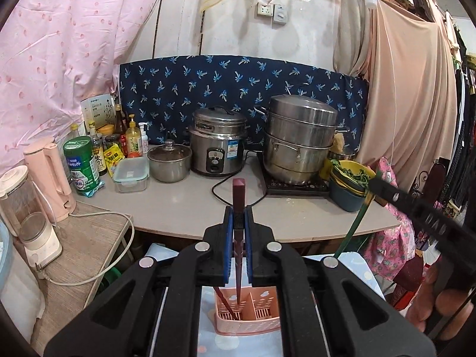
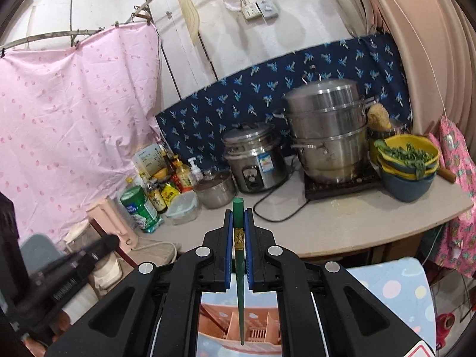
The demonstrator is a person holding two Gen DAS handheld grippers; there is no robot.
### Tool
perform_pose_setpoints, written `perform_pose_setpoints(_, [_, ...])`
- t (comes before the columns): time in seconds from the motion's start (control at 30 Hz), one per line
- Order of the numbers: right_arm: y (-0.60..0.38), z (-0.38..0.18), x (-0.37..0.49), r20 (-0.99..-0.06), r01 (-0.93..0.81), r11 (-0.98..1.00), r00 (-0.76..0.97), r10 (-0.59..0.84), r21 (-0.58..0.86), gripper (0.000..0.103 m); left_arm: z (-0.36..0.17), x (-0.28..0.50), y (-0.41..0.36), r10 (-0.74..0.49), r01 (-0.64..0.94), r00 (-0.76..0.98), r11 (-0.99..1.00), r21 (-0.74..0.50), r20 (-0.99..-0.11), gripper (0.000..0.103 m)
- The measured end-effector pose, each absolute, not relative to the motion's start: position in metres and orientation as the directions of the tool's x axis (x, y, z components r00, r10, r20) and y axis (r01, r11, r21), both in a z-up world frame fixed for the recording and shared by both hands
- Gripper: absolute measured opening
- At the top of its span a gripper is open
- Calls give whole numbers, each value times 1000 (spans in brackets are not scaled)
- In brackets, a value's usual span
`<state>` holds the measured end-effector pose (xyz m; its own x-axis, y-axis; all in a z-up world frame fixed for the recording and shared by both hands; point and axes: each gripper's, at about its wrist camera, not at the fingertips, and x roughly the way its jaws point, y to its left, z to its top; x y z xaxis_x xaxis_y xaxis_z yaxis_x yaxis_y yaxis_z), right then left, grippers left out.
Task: Organize utensils
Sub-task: 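Carry dark red chopstick to holder with left tool while right tool releases green chopstick, then withdraw both open tools from the pink holder back to the chopstick row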
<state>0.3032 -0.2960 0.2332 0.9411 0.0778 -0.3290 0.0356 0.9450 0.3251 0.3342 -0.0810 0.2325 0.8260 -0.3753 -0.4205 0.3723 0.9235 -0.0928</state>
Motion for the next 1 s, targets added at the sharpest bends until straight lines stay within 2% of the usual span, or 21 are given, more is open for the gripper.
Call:
perform_pose_setpoints(0.13, [-293, 239, 306, -316, 38, 955, 947, 59, 294, 7, 221, 340, -82, -371, 367, 819, 925, -98, -437, 7])
perform_pose_setpoints(0.4, [-288, 195, 322, -408, 80, 966, 912, 27, 244, 10, 201, 351, -77, -344, 336, 804, 936, -108, -484, 8])
perform_pose_setpoints(0.43, [-290, 192, 322, -412, 84, 965, 911, 26, 247, 11, 201, 352, -76, -346, 334, 802, 936, -113, -487, 10])
perform_pose_setpoints(0.5, [-292, 190, 321, -417, 88, 964, 908, 27, 253, 13, 202, 351, -72, -338, 322, 803, 939, -118, -490, 25])
perform_pose_setpoints(0.53, [-293, 191, 320, -417, 90, 964, 908, 24, 252, 16, 202, 350, -71, -331, 315, 808, 942, -117, -487, 39])
perform_pose_setpoints(0.57, [-293, 192, 318, -416, 92, 964, 909, 22, 251, 20, 203, 349, -70, -323, 306, 814, 945, -115, -483, 47])
perform_pose_setpoints(0.67, [-292, 194, 313, -408, 91, 966, 913, 16, 241, 30, 204, 343, -68, -316, 301, 822, 947, -109, -475, 48])
perform_pose_setpoints(0.83, [-290, 197, 302, -409, 96, 969, 913, 5, 227, 36, 206, 335, -68, -312, 302, 821, 948, -99, -478, 49])
perform_pose_setpoints(1.0, [-291, 194, 285, -419, 99, 969, 908, 5, 226, 37, 206, 320, -64, -300, 296, 823, 951, -86, -483, 49])
